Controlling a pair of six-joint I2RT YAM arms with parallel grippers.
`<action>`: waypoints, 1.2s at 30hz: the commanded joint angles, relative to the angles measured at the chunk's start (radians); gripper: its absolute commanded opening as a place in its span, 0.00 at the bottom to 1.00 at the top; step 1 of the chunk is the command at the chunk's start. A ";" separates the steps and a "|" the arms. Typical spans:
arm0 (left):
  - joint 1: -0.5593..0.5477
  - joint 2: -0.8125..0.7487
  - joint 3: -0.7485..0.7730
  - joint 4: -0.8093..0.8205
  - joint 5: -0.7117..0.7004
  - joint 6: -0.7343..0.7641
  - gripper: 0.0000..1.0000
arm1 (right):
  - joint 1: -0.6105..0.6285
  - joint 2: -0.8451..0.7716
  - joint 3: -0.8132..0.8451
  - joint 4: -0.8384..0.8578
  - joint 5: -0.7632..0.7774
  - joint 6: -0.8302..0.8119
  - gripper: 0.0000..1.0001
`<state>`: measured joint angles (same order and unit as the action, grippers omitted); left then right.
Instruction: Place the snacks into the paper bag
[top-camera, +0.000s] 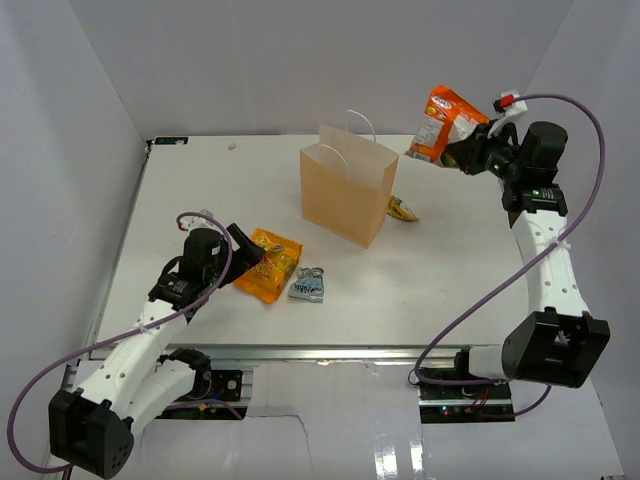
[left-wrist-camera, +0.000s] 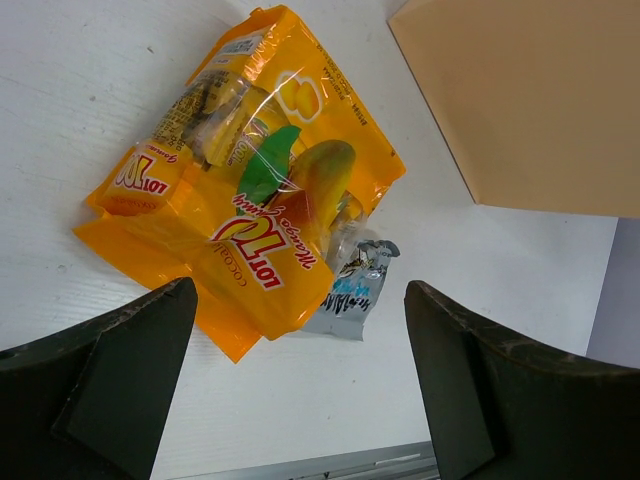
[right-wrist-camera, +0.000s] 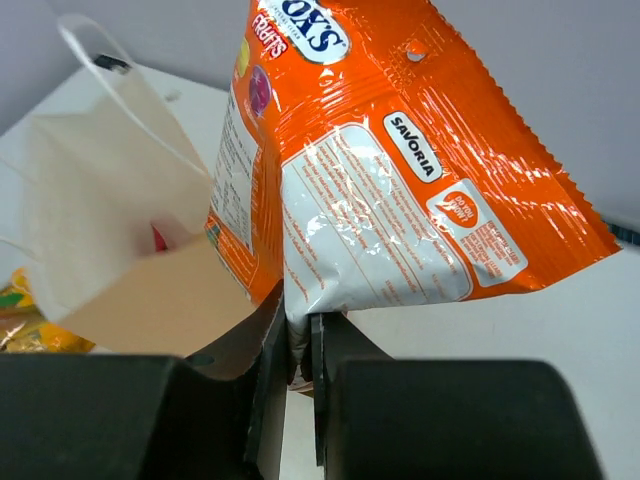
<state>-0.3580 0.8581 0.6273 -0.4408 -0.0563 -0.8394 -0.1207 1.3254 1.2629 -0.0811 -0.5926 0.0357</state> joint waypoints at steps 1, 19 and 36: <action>0.001 -0.001 -0.011 0.004 0.016 0.002 0.96 | 0.075 -0.041 0.144 0.129 -0.067 -0.098 0.08; 0.001 0.001 -0.026 -0.039 0.016 -0.020 0.97 | 0.501 0.064 0.228 0.205 0.293 -0.316 0.08; 0.001 0.426 0.267 0.039 -0.045 0.491 0.98 | 0.547 -0.031 0.092 0.141 0.219 -0.419 0.98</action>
<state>-0.3580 1.2396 0.8124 -0.4530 -0.0711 -0.5247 0.4313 1.3685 1.3582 0.0486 -0.3191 -0.3237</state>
